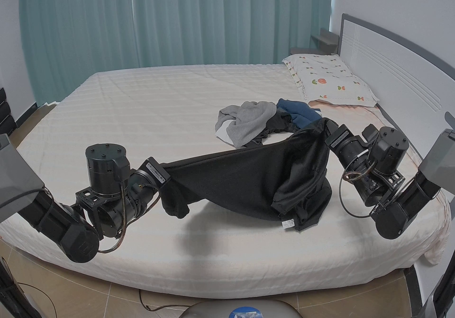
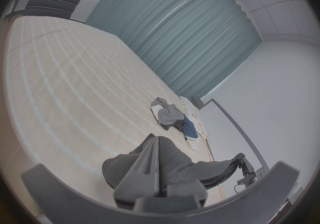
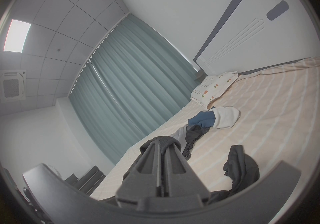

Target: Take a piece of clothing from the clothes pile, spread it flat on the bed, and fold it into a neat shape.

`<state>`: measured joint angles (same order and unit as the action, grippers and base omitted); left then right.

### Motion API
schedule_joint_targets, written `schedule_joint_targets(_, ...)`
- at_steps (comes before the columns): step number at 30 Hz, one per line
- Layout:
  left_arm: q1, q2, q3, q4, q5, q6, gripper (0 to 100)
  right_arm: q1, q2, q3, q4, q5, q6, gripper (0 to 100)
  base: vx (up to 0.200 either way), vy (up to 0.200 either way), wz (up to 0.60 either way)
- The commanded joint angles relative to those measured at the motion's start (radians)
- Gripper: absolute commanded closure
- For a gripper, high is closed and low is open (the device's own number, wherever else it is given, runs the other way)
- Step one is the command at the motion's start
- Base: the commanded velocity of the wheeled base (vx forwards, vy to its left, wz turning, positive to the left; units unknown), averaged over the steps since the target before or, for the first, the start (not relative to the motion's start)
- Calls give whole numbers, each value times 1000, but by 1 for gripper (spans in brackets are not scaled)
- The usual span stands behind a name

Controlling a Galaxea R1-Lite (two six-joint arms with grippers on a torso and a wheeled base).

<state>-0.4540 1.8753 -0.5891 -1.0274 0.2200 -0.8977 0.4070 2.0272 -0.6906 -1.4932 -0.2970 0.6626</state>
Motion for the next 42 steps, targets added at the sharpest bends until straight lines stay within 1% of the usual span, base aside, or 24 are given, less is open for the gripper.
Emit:
schedule_joint_targets(1, 0, -5, 0, 0, 1, 0, 100, 3, 19, -17, 4, -8, -3, 100, 0, 200, 0)
schedule_joint_targets(18, 11, -33, 0, -2, 2, 3, 100, 36, -15, -9, -38, -1, -4, 100, 0, 200, 0)
schedule_joint_targets(28, 17, -44, 0, -2, 2, 5, 100, 55, -24, -4, -39, -1, -3, 100, 0, 200, 0)
schedule_joint_targets(42, 18, -45, 5, -2, 2, 17, 100, 56, -30, -4, -39, 1, -3, 100, 0, 200, 0)
